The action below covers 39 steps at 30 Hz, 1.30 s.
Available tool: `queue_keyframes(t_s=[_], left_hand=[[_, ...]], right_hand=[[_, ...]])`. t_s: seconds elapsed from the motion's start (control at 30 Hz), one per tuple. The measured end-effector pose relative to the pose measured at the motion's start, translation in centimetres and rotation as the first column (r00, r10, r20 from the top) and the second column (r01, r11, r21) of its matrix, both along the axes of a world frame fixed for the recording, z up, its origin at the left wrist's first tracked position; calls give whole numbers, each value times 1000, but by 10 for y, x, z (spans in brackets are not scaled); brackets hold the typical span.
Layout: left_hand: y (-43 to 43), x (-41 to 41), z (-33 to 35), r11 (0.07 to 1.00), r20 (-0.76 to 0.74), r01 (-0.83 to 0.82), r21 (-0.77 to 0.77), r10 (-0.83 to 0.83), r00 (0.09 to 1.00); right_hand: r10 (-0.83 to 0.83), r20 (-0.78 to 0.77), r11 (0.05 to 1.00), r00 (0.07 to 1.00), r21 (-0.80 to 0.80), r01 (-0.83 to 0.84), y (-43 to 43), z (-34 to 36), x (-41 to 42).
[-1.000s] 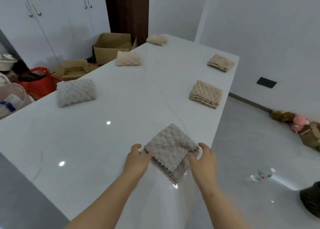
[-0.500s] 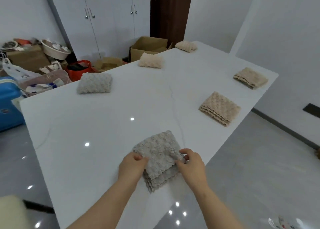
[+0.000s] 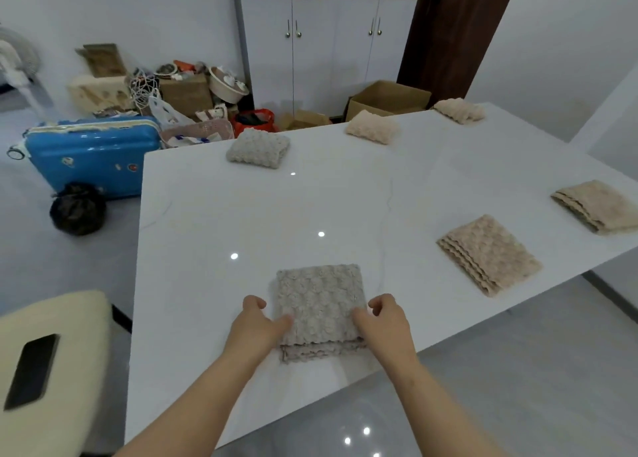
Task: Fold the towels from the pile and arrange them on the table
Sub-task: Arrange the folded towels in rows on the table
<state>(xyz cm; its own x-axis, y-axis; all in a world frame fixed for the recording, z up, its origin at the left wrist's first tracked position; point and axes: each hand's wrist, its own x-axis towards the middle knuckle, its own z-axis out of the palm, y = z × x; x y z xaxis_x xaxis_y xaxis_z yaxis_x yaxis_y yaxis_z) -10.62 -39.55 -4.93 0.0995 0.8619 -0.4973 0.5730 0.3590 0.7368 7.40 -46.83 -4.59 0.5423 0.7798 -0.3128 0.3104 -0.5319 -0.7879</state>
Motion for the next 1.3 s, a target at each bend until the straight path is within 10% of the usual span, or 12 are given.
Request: queue_keyframes(t_s=[0.4,0.57,0.8,1.03,1.3], left_hand=[[29,11,3,989,184,-21,-143,47,982],[43,3,3,982,267,51,-184,0,964],[50,-8,-11,991,272,-89,-96,112,956],[22,-17,-19,916,92,387,108,-397,913],[5,-21,-21,929,70,358,95,-365,928]], right_hand=[[37,-446,962,894,-228,-154,2,-7,7],[-155,-187,987,970,-72,144,16,-9,7],[80,-235,989,969,-105,-107,20,-10,-7],[121,-218,987,968,-83,-141,12,-11,-14],[278,71,959,958,36,-281,1,-12,-14]])
